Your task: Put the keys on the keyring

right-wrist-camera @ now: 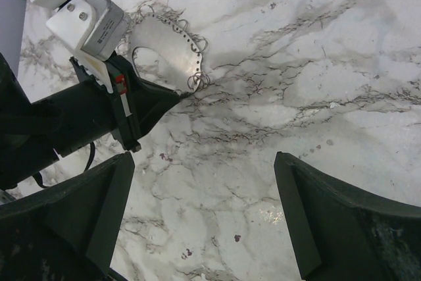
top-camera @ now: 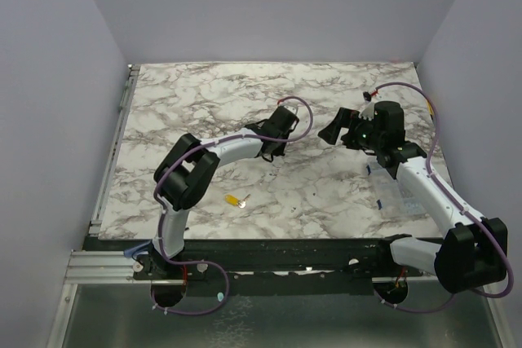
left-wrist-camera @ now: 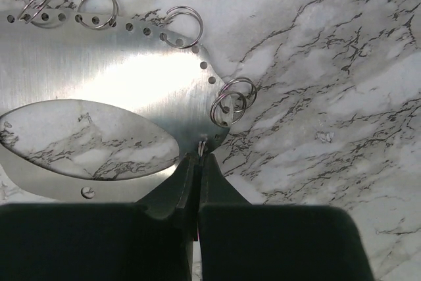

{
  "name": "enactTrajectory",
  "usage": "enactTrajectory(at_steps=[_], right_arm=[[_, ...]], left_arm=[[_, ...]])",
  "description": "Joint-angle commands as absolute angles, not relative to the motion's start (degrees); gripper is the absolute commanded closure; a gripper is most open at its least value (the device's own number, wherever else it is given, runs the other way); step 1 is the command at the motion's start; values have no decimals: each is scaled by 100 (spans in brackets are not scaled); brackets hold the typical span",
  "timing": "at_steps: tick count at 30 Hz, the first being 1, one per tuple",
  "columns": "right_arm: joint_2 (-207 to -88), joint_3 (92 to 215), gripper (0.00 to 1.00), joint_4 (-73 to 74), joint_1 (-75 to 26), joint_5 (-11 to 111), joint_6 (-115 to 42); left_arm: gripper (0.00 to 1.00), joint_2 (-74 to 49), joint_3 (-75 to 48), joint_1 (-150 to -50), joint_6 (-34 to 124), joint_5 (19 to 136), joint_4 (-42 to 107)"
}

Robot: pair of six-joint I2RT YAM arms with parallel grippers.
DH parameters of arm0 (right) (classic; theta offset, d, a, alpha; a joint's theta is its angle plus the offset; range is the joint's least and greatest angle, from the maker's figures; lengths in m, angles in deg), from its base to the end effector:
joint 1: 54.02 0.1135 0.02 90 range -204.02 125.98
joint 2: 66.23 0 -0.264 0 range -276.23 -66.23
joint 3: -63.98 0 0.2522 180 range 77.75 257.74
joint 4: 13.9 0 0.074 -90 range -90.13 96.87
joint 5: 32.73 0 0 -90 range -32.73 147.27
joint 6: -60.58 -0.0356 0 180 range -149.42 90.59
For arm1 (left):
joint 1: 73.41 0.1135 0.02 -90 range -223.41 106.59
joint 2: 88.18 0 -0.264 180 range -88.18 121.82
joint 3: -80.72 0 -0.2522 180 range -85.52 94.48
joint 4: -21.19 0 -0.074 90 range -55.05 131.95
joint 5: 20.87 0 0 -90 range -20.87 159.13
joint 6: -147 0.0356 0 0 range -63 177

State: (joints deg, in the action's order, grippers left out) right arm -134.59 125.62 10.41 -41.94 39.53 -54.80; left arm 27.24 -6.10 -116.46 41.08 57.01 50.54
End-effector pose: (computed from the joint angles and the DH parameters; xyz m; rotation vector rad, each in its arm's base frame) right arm 0.2574 0.0662 0.2738 0.0608 2.1658 0.7109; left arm 0.3225 -0.2910 0.1712 0.4869 2.4045 -0.1938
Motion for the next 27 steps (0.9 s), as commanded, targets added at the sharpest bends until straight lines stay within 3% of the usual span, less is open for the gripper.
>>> enactTrajectory(at_steps=[1,11,21,27], right_arm=[[-13443,12569,0,1089,-4137,3936,-5471],[-13334,12587,0,957,-4075,3637,-5358],[-12586,12237,0,-148,-4061,2619,-5128],[-12259,11879,0,-1467,-3983,1247,-5258]], left_arm=[[100,2244,-599,-11686,4326,5550,5120],[100,1231,-1104,-11685,5028,5487,4679],[100,-706,-3174,-11695,6147,6162,2125],[100,-1738,-4260,-11692,6454,7202,926]])
